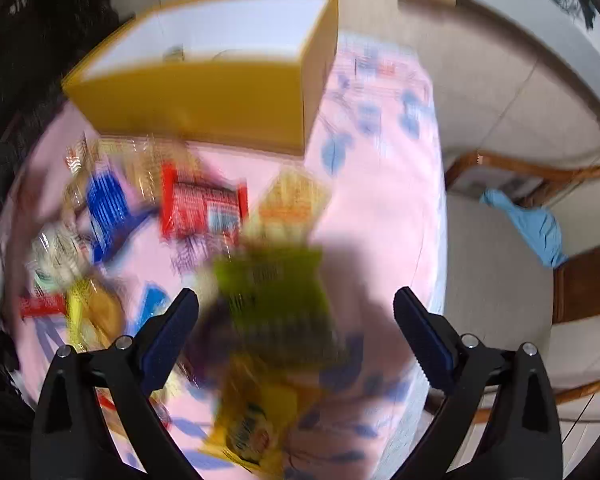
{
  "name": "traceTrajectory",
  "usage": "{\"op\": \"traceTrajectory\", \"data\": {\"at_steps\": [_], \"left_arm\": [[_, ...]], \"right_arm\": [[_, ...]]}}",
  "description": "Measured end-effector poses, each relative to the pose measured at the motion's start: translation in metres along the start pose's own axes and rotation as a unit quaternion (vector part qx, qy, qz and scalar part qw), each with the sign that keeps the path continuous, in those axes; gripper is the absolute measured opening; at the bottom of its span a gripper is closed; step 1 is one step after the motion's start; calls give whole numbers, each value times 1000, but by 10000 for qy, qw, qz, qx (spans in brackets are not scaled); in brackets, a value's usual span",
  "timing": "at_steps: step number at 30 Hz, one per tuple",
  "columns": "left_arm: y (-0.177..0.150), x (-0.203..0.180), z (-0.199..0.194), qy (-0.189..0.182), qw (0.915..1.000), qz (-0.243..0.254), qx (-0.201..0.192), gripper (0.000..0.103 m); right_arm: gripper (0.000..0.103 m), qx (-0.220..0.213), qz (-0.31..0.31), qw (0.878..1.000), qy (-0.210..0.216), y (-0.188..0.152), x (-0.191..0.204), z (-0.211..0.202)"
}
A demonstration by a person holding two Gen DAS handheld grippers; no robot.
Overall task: Organize snacks
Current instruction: 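Grasp the white-ball snack bag with left gripper while right gripper grasps the green seed bag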
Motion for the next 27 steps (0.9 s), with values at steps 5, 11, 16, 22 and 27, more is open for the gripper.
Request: {"op": "traceTrajectory", "data": {"at_steps": [5, 11, 16, 22, 27], "left_arm": [[-34, 30, -12, 222, 9995, 63, 209, 99], [-51, 49, -23, 296, 9991, -109, 298, 99], [-58, 40, -18, 170, 9991, -63, 396, 99], [-64, -17, 27, -109, 9966, 337, 742, 99], [-67, -53, 58, 113, 9934, 808, 812, 99]], "right_arm": [[98, 169, -52, 9998, -112, -5, 2, 31], [74, 99, 49, 9999, -75, -3, 1, 59], [63, 55, 410, 9987, 310, -9, 7, 34], [63, -233, 339, 9966, 708, -39, 37, -18], [63, -366, 388, 9952, 823, -46, 48, -39]]}}
Point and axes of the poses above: each gripper's, at about its wrist camera, not at the fingertips, and z roughly the way its jaws point, x to its left, y to its top, the point moved 2 cm from there along z, roughly the way its jaws point, and after that the axes turned 3 degrees about y, right-handed, at the moved point
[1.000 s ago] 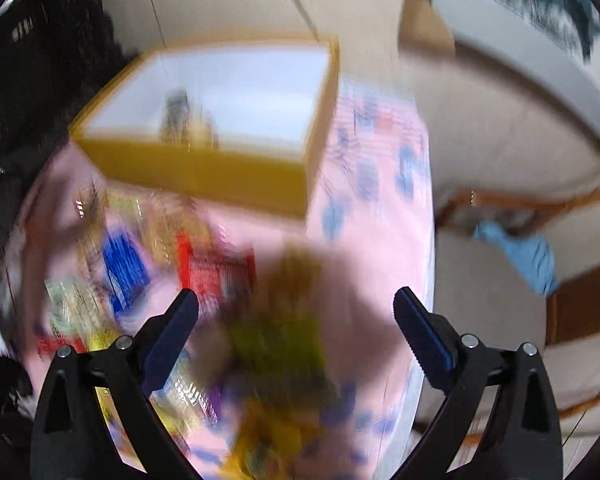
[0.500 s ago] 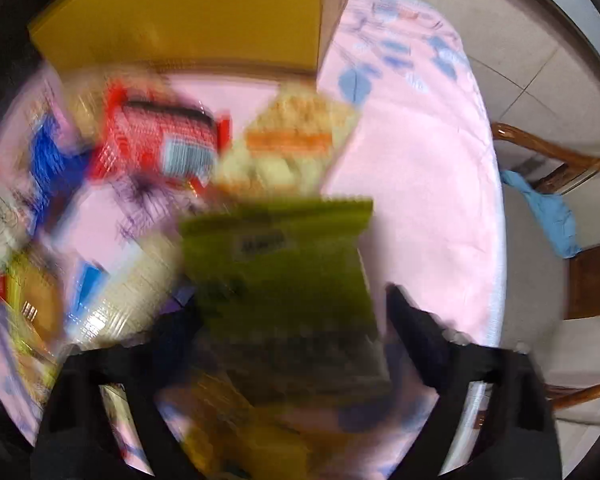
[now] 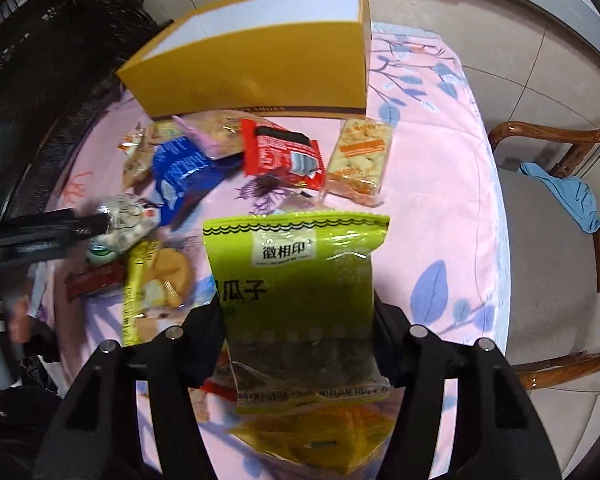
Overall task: Organize snacks
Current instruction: 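Grasp the white-ball snack bag with left gripper while right gripper grasps the green seed bag, then lower both bags into the yellow box and open both grippers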
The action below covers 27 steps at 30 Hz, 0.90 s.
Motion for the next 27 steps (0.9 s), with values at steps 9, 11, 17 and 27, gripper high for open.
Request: {"op": "traceTrajectory", "data": {"at_steps": [9, 11, 17, 27], "left_arm": [[9, -15, 31, 207, 9996, 167, -30, 72], [8, -13, 31, 176, 9995, 248, -104, 64], [4, -3, 7, -139, 9995, 44, -283, 39], [-11, 28, -59, -473, 9960, -295, -703, 38]], "right_arm": [[63, -3, 74, 10000, 37, 3, 5, -2], [63, 20, 42, 10000, 51, 4, 8, 1], [63, -69, -101, 9999, 100, 9, 22, -4], [63, -313, -218, 9990, 228, 19, 36, -19]]}}
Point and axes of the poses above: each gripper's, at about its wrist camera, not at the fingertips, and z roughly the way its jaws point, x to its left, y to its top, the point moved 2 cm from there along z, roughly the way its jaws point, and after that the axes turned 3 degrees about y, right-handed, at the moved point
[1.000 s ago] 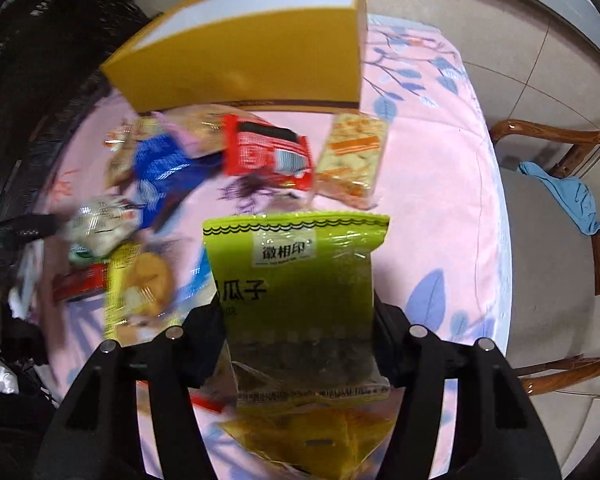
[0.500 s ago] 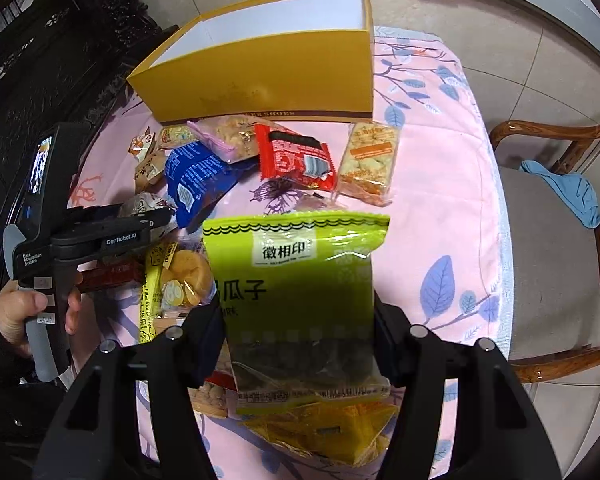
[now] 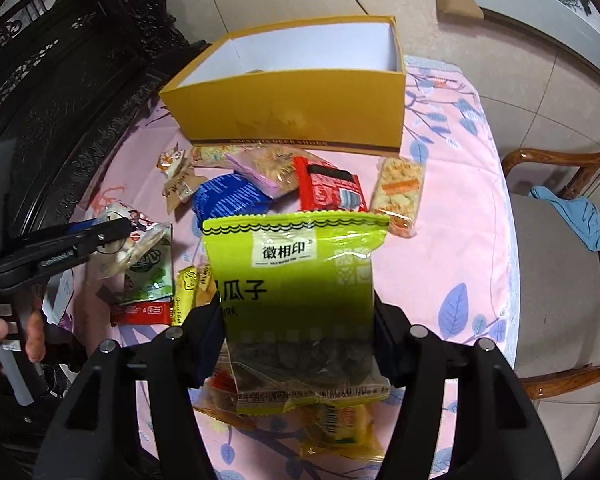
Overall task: Organize snacks
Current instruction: 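Lower both bags into the yellow box and open both grippers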
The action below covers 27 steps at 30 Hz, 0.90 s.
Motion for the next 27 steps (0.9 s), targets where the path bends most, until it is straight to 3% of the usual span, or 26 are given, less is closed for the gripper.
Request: {"op": "traceTrajectory", "data": {"at_steps": [10, 18, 23, 27], "left_arm": [[27, -17, -29, -73, 9991, 190, -381, 38], [118, -34, -37, -34, 9953, 113, -960, 39], [186, -40, -19, 89, 9949, 112, -1002, 39], [215, -43, -10, 138, 9945, 135, -1032, 39]], "right_arm": [[63, -204, -260, 9994, 70, 24, 17, -8], [63, -761, -409, 9963, 50, 120, 25, -4], [63, -946, -508, 9942, -55, 187, 25, 4], [63, -1029, -608, 9927, -167, 220, 23, 9]]}}
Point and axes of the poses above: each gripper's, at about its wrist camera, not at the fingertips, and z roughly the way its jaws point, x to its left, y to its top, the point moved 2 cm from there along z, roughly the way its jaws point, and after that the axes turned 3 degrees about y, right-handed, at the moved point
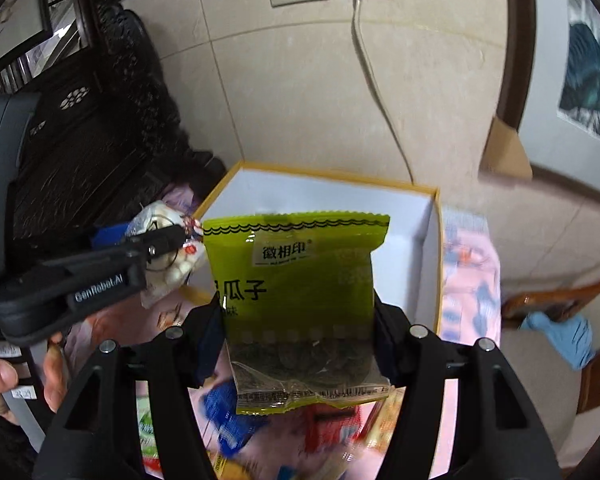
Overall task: Organize snacks
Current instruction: 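Lower both bags into the yellow box and open both grippers, then grasp the cracker pack with right gripper while left gripper grasps the green fruit-candy bag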
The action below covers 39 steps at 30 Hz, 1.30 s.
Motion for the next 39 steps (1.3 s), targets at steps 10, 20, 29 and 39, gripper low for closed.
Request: {"op": "traceTrajectory", "data": {"at_steps": [10, 20, 29, 39], "left_arm": [[49, 16, 20, 476, 9985, -151, -234, 101], [35, 33, 10, 361, 9981, -442, -218, 101], [-14, 45, -23, 393, 9973, -530, -334, 101], [-158, 97, -28, 394, 9907, -1120, 658, 101]], "right_arm": [[71, 56, 176, 9991, -370, 41, -21, 35], [87, -32, 40, 9992, -396, 38, -22, 10], [89, 559, 428, 9945, -773, -39, -59, 1], [89, 1248, 1775, 9699, -1103, -177, -103, 54]]}}
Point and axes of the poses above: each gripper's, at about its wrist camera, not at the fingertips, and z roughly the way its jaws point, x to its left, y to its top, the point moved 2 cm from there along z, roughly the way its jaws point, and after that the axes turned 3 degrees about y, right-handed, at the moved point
